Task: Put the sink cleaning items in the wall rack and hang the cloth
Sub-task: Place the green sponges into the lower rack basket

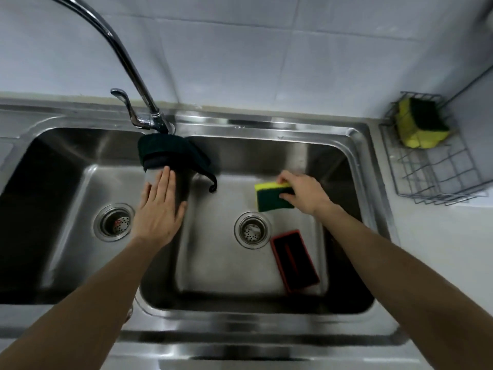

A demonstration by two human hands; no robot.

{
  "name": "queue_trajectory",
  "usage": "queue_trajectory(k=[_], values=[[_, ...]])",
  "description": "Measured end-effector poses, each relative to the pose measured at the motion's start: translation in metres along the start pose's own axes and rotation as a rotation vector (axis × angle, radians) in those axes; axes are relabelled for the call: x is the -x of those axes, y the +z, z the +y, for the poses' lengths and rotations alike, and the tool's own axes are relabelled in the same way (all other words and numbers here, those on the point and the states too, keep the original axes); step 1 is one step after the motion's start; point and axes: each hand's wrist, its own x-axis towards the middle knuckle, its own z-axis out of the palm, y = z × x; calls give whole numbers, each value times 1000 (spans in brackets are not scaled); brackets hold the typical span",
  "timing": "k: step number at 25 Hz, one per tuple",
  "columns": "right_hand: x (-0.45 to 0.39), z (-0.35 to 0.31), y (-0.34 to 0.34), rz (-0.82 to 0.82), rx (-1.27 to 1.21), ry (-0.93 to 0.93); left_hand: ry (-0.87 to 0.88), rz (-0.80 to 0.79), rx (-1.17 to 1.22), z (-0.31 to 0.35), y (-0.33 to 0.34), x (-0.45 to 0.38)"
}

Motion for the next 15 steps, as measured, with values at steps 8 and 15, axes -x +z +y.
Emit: queue_trajectory(k=[8, 15], values=[[60, 58, -127, 880, -557, 265, 316, 105, 422, 200, -51, -69], [69, 147, -170, 1055, -606, 500, 488, -3, 621, 364, -64, -75]])
